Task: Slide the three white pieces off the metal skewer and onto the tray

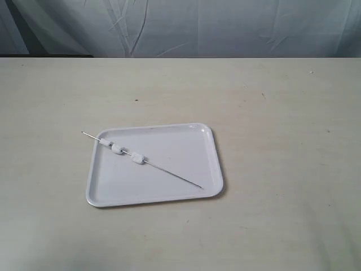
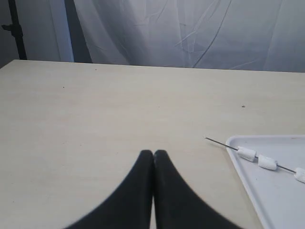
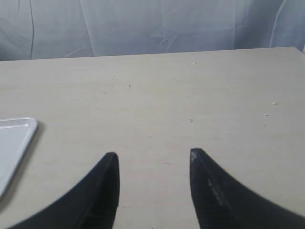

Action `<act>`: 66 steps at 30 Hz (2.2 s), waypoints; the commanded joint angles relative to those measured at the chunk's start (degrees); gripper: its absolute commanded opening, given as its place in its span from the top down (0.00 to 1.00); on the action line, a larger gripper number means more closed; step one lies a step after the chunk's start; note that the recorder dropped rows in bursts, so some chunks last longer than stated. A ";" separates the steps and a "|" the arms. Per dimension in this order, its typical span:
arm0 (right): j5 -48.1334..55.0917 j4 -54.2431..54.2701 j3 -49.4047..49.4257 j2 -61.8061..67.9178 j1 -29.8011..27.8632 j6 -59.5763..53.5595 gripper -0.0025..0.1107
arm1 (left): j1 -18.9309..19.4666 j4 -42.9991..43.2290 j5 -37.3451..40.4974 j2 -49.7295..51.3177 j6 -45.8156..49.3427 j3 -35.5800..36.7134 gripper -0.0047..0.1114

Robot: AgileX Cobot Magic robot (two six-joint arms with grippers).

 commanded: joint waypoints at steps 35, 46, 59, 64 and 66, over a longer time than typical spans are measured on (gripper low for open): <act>-38.61 0.02 0.13 -0.35 -0.25 -0.44 0.58 | -0.37 -12.91 -26.99 -0.28 -0.27 0.24 0.96; -49.76 0.25 0.13 -0.35 -0.25 -0.44 0.58 | -0.37 -13.08 -37.31 -0.28 -0.39 0.24 0.96; -52.45 0.01 0.13 -0.35 -0.13 18.65 0.58 | -0.37 -12.06 -40.27 -0.28 -12.99 0.24 0.96; -48.21 0.01 0.13 -0.35 -0.13 25.32 0.58 | -0.37 -3.00 -43.88 -0.28 -21.11 0.24 0.96; -42.09 -0.23 -2.01 -0.35 -0.13 27.25 0.58 | -0.37 5.69 -47.14 -0.28 -24.66 -0.14 0.96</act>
